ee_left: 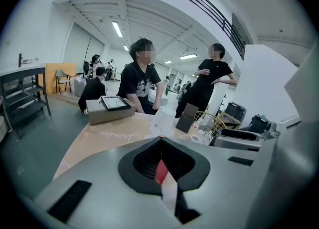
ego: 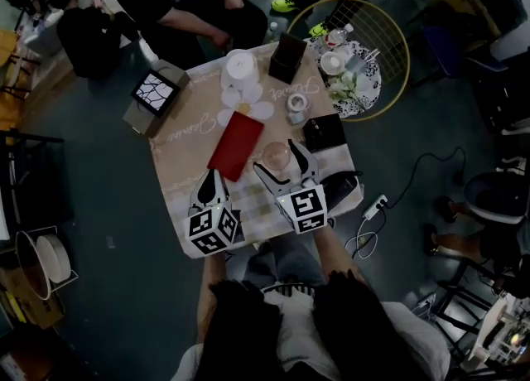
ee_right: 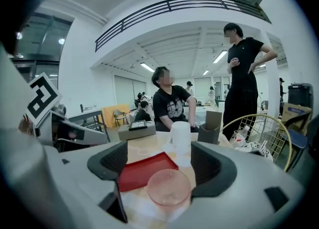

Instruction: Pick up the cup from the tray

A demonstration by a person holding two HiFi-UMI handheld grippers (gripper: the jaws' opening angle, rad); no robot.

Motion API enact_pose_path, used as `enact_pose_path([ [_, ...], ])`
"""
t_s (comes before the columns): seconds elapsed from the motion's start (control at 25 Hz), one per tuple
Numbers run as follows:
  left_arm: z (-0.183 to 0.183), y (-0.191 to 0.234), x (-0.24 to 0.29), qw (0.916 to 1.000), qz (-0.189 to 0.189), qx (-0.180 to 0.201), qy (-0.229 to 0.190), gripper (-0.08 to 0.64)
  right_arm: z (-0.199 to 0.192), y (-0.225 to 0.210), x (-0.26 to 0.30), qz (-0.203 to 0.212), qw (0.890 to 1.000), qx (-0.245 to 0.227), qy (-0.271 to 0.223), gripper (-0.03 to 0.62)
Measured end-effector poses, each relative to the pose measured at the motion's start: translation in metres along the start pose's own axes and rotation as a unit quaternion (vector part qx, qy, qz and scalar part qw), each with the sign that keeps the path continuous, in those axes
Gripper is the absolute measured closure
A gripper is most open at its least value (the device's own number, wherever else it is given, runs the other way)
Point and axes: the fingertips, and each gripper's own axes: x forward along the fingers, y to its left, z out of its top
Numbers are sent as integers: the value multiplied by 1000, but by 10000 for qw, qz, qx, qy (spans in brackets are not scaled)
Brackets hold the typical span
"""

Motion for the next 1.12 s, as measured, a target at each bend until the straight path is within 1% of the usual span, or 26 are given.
enact_pose_path([
  [0.12, 12, -6, -13, 9998, -69, 46, -160, 554, 11, 7, -8, 21, 10000, 35, -63, 192],
  [0.2, 19, -11, -20, 9995, -141, 79, -264, 554, 21, 7, -12, -43, 9998, 140, -157, 192],
  [0.28, 24, -16, -27, 9991, -229, 85, -341, 554, 30, 4, -16, -185, 9987, 414, -228, 193],
  [0.36, 28, -19, -36, 9987, -283, 115, -403, 554, 36, 5, -19, -211, 9964, 774, -270, 193],
  [0.44, 32, -22, -45, 9983, -320, 154, -464, 554, 42, 12, -24, -171, 9959, 840, -295, 204],
  [0.48, 33, -24, -50, 9981, -332, 168, -497, 554, 45, 15, -27, -168, 9963, 789, -296, 232],
  [0.52, 35, -25, -54, 9979, -339, 178, -530, 554, 48, 19, -31, -169, 9964, 771, -296, 278],
  [0.64, 38, -29, -68, 9972, -347, 203, -627, 553, 57, 27, -41, -157, 9944, 979, -365, 397],
  [0.68, 38, -29, -73, 9970, -350, 210, -654, 554, 60, 30, -45, -168, 9943, 985, -384, 443],
  [0.72, 37, -29, -78, 9969, -350, 211, -678, 554, 61, 34, -48, -175, 9948, 929, -368, 482],
  [0.8, 36, -30, -86, 9966, -349, 199, -725, 554, 58, 42, -52, -133, 9967, 768, -211, 538],
  [0.88, 35, -31, -93, 9963, -346, 164, -772, 552, 54, 48, -57, -62, 9973, 732, -66, 581],
  [0.96, 34, -31, -101, 9960, -336, 114, -816, 554, 50, 55, -62, -29, 9976, 691, -9, 584],
  [1.12, 32, -31, -113, 9957, -341, 52, -859, 553, 48, 64, -71, -144, 9993, 340, 68, 586],
])
